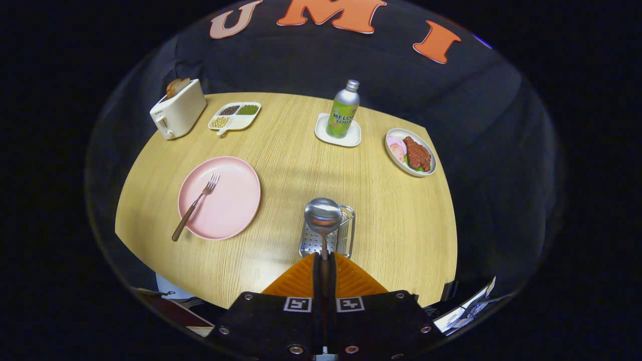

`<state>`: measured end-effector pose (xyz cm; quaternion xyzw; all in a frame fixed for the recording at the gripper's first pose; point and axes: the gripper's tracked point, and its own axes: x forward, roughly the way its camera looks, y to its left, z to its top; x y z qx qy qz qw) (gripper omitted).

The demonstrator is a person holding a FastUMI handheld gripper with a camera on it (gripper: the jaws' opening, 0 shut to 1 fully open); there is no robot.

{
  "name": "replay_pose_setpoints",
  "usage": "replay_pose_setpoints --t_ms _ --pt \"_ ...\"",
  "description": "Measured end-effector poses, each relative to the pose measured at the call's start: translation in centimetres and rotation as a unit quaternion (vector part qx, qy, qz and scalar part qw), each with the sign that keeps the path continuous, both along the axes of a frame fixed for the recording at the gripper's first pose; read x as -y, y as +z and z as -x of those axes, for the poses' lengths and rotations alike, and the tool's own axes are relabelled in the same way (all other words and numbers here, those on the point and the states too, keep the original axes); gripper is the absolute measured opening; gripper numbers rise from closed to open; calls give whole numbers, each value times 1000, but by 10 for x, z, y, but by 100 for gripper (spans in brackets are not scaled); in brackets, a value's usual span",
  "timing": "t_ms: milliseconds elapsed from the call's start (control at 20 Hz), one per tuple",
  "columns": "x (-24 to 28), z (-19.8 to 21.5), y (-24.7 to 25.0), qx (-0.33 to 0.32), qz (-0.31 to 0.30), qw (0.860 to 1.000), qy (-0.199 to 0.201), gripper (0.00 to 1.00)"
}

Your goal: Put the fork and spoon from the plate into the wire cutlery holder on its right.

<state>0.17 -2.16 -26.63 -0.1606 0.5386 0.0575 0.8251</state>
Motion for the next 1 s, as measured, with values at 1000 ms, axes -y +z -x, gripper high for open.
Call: replay_pose_setpoints --t_ms 1000 --pt "7 -14 -50 -159 22 987 33 7"
